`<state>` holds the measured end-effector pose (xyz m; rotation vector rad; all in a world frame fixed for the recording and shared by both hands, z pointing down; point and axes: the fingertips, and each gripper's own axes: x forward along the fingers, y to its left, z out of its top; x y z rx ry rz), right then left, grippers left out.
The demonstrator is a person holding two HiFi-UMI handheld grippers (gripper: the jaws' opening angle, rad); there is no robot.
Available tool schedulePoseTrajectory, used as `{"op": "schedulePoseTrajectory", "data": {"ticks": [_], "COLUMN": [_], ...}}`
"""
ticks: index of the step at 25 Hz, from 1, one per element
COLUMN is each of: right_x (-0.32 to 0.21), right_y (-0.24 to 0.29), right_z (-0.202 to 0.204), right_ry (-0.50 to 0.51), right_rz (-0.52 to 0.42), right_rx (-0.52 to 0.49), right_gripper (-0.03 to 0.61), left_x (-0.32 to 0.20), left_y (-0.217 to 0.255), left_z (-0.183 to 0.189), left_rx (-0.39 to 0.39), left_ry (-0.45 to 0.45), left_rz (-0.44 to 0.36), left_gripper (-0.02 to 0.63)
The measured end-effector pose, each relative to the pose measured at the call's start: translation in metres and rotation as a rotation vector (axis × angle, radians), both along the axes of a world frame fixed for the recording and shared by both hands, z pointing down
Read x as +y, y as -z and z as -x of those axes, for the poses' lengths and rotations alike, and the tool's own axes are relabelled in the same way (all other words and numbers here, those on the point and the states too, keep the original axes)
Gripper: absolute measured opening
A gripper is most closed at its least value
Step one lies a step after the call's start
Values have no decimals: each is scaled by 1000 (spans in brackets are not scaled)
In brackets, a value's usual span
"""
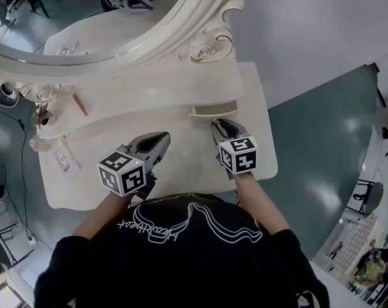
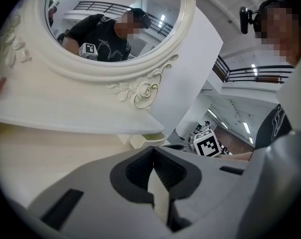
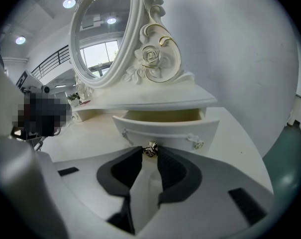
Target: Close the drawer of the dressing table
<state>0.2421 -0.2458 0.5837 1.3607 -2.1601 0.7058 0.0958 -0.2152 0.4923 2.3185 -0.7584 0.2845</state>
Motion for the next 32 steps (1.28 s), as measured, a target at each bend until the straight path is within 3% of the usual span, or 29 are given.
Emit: {"op": "schedulePoseTrajectory", "data": {"ticks": [26, 30, 32], "right_x": [-53, -50, -45], "right_y": [-1, -3, -4], "right_z": [0, 3, 6], "right_ry": [74, 102, 132], "right_rz": [-22, -26, -19], "right_rx": [-39, -16, -19], "right_gripper": [101, 108, 142], "left_x": [-2, -3, -4], "left_y": [-18, -19, -17], "left_z": [14, 11, 10], "left_rx": [-10, 11, 15], "left_ry": [198, 221, 224], "left_rz": [34, 35, 23], "left_gripper": [3, 4, 3]}}
